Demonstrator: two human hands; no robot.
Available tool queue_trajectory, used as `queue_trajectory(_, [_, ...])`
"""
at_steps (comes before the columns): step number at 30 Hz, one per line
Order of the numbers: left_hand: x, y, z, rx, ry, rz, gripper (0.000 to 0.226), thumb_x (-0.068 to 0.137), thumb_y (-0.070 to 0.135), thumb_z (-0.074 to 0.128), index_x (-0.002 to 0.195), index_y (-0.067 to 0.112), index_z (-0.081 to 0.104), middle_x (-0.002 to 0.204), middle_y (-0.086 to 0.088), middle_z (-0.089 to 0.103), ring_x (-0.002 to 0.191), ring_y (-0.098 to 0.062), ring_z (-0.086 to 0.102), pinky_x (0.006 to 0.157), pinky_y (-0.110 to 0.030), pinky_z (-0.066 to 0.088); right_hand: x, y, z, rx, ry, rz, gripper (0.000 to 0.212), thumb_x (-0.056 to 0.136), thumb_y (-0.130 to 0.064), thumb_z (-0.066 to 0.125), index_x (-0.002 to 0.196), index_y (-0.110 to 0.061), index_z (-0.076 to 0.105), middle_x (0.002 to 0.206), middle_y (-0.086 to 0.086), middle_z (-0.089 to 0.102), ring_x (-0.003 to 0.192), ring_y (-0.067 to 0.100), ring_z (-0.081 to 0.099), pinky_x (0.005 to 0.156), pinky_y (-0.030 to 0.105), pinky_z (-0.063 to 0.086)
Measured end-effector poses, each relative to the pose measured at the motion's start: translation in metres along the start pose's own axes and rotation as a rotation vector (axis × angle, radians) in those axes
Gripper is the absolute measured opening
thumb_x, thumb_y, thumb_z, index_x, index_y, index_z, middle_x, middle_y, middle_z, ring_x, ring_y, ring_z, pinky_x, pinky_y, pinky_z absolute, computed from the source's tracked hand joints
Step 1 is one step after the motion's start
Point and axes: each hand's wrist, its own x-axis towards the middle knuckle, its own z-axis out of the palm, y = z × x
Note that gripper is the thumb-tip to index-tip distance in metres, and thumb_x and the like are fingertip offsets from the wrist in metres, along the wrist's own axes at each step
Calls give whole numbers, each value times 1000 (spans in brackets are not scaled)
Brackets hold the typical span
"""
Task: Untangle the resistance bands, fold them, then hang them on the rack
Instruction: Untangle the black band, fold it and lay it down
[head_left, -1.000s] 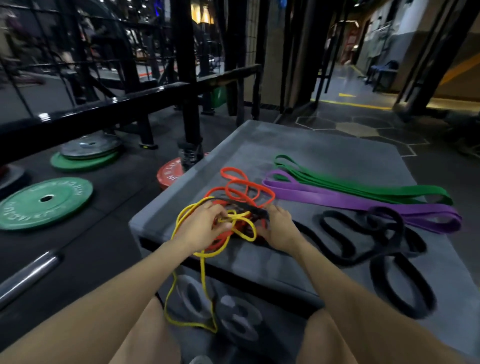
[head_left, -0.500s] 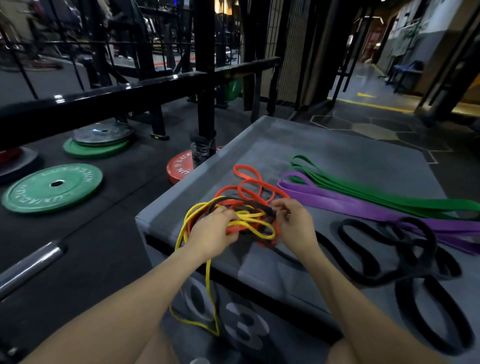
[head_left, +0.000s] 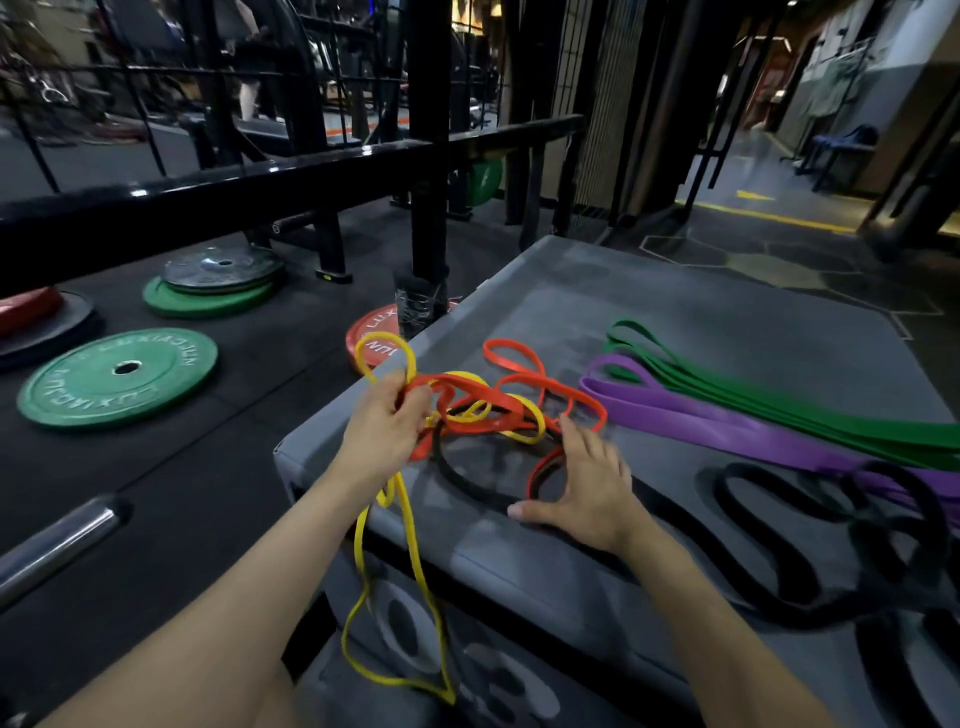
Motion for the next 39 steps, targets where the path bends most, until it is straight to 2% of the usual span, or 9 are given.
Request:
queue_trajectory(7, [4, 2, -1, -173, 35, -32, 19, 88, 24, 55, 80, 6, 56, 50, 11, 38, 47, -6, 33, 50, -27, 27, 7, -12, 3, -153, 49, -122, 116, 62, -68, 67, 148, -16, 10, 146, 0, 25, 136, 22, 19, 113, 40, 11])
queue_trajectory(13, [4, 6, 0, -319, 103, -41, 18, 94, 16, 50, 79, 7, 54, 56, 1, 29, 46, -8, 25, 47, -25, 21, 15, -16, 4, -177, 208, -145, 30, 88, -38, 55, 113, -23, 57, 120, 3, 55, 118, 23, 43, 97, 34, 25])
queue_trajectory(17, [14, 4, -17, -541, 284, -152, 24, 92, 17, 51, 68, 15, 52, 53, 5, 36, 41, -5, 29, 48, -24, 25, 20, -12, -3, 24, 342, -97, 20, 89, -30, 57, 99, -13, 62, 105, 11, 60, 105, 33, 55, 88, 40, 42])
queue_trajectory(21, [15, -2, -29, -629, 341, -189, 25, 96, 21, 47, 74, 15, 57, 43, 14, 47, 37, -2, 32, 39, -15, 30, 17, -4, -15, 155, 421, 33, 24, 91, -26, 55, 112, -18, 62, 107, 10, 66, 105, 34, 57, 81, 40, 45])
queue_trajectory(29, [9, -9, -14, -202, 203, -39, 43, 98, 30, 42, 73, 11, 71, 52, 5, 23, 42, -8, 20, 45, -26, 19, 13, -14, -12, 119, 394, 80, 24, 95, -35, 46, 102, -18, 61, 95, 11, 68, 97, 36, 59, 74, 38, 43])
queue_trajectory(32, [2, -7, -2, 1, 80, 86, 40, 98, 29, 42, 72, 14, 68, 48, 8, 22, 41, -7, 21, 43, -23, 21, 15, -14, -14, 386, 390, 57, 26, 96, -28, 47, 77, -15, 59, 57, -6, 64, 63, 14, 65, 63, 28, 51])
queue_trajectory(34, [1, -5, 5, 166, 64, 102, 35, 97, 26, 45, 63, 18, 49, 52, 8, 27, 46, -8, 29, 49, -25, 29, 16, -12, -19, 560, 392, 62, 37, 97, -24, 46, 64, -11, 56, 43, -8, 58, 40, 3, 54, 50, 19, 46])
queue_trajectory(37, [0, -6, 13, 277, 70, 80, 32, 96, 28, 46, 66, 21, 39, 58, 8, 35, 62, -17, 40, 60, -31, 29, 17, -6, -24, 715, 435, 102, 43, 98, -21, 44, 61, -4, 57, 49, -1, 60, 38, 5, 51, 48, 20, 45])
queue_trajectory(39, [-3, -7, 17, 347, 70, 70, 29, 96, 32, 45, 70, 19, 40, 62, 8, 40, 70, -23, 47, 62, -32, 29, 20, 0, -25, 654, 496, 137, 43, 98, -27, 44, 67, -2, 59, 57, 6, 64, 51, 12, 61, 58, 28, 51])
